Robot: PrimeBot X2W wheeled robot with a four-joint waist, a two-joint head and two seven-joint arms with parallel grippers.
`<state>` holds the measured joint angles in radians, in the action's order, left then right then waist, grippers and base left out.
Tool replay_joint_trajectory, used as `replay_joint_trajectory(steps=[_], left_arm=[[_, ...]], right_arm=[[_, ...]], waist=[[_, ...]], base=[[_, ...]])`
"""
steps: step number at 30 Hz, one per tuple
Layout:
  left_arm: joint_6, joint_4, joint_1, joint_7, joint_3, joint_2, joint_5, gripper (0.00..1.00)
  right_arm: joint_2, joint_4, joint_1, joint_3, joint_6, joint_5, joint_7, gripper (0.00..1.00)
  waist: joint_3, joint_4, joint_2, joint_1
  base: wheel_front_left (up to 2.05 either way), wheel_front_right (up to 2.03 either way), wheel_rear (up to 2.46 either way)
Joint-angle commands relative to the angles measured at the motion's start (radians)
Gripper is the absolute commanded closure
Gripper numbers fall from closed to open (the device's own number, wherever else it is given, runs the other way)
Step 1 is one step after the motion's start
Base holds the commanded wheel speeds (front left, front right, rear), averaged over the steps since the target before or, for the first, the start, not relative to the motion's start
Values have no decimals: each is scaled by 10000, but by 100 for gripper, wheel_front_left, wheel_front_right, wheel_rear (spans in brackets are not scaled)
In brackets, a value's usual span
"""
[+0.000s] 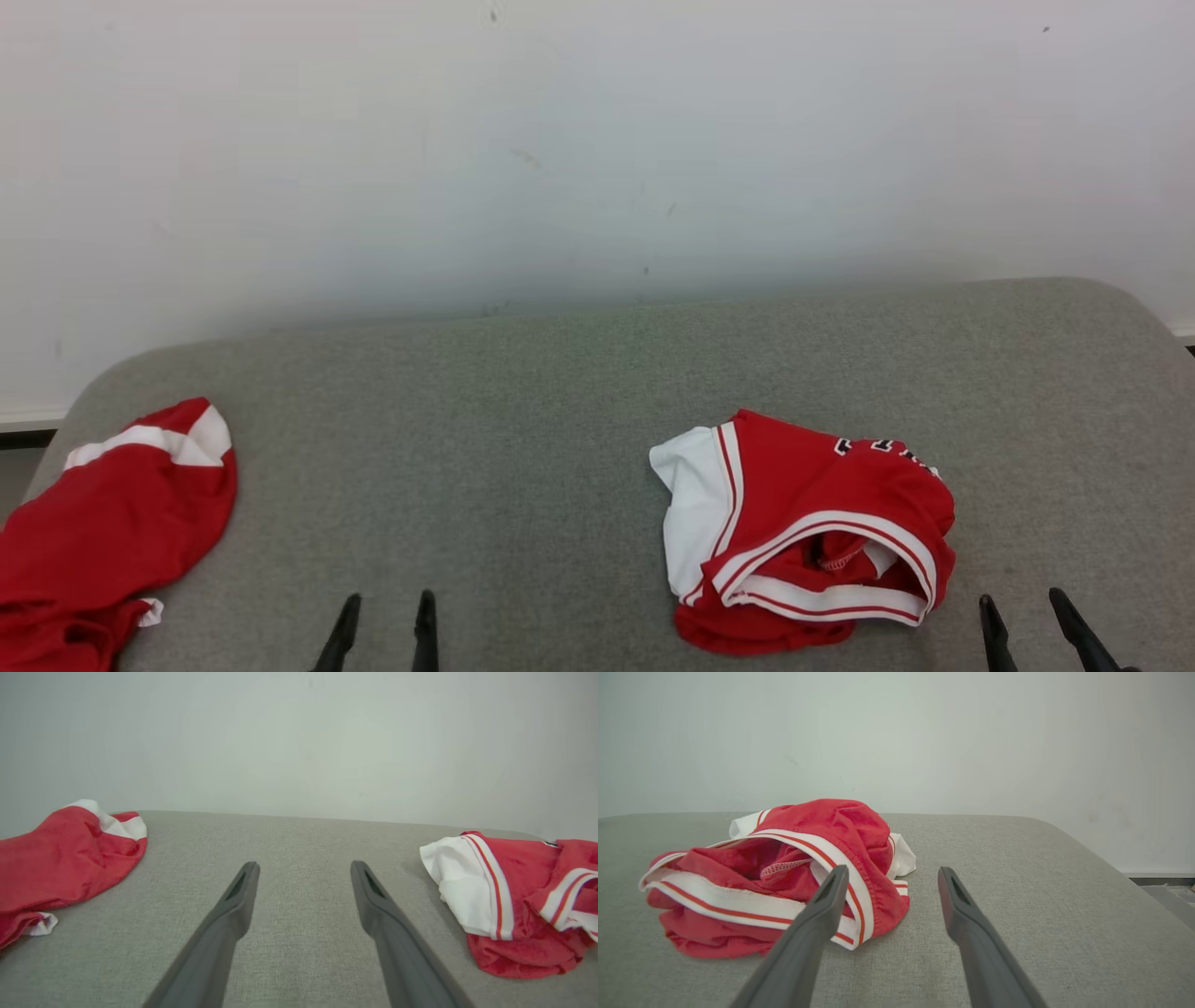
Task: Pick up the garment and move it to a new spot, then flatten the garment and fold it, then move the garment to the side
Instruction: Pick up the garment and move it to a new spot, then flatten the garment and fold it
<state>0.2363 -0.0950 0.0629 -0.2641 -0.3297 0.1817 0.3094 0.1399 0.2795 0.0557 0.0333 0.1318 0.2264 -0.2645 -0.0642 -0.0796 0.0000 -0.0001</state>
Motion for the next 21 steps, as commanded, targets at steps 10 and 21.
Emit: replay_joint_trajectory(steps=[10,21], left_arm=[[-1219,-24,928,-5,1452,-764,-1029,0],[-1824,-224,908,-6,2179,-1179,-1570,0]], right_arm=[[17,237,167,-7,-21,-132,2,0],[-43,106,-102,348,-21,-96,2,0]], waist=[[-48,186,0,1],[45,247,0,1]], base=[[0,0,0],[0,0,0]])
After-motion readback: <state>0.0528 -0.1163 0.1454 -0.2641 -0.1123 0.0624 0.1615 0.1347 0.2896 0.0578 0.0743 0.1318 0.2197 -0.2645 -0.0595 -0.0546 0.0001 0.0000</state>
